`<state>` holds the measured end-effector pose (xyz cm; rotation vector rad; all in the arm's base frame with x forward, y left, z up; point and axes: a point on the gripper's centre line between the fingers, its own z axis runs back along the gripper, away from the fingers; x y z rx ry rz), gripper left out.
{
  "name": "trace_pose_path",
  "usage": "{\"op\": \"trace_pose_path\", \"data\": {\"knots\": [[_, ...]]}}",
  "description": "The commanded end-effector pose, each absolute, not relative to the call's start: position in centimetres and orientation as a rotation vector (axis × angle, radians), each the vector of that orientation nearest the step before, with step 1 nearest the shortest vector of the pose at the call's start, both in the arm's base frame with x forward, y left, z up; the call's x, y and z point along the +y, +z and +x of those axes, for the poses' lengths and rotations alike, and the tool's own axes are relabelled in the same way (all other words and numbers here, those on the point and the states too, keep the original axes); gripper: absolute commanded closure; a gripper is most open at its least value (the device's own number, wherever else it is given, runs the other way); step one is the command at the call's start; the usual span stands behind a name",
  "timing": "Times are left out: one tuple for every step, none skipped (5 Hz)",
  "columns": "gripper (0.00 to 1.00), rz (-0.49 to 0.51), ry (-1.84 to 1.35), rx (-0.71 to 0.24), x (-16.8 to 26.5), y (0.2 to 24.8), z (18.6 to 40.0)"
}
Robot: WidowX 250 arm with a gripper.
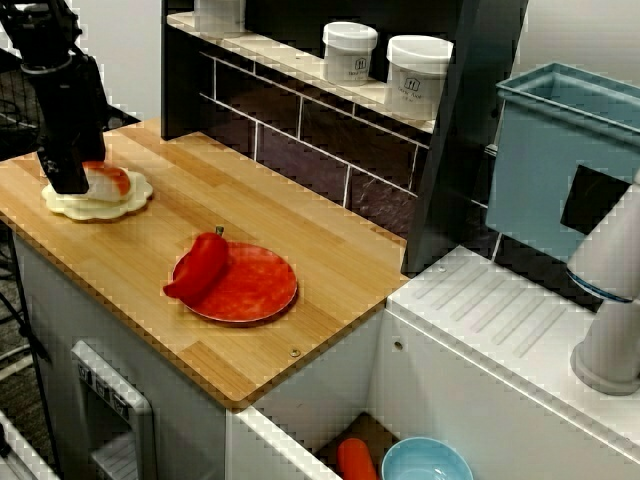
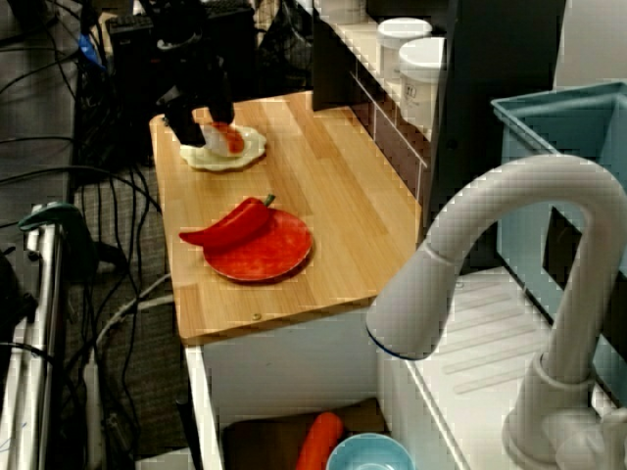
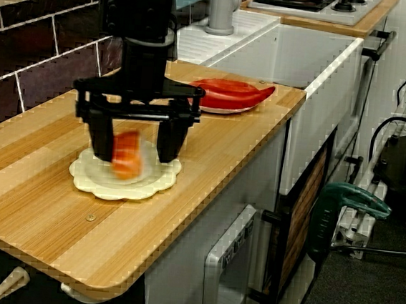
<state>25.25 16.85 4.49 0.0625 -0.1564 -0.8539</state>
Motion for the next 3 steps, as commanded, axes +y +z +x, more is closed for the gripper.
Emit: {"op": "trace_pose_path", "data": {"knots": [[0.00,0.071,-0.829,-0.147,17.33,4.67,26.43],[1.00,0.048,-0.814,-0.148,17.51,4.78,26.62],[1.00,0.043,-0.810,-0.138,17.45,5.20,26.60]]}}
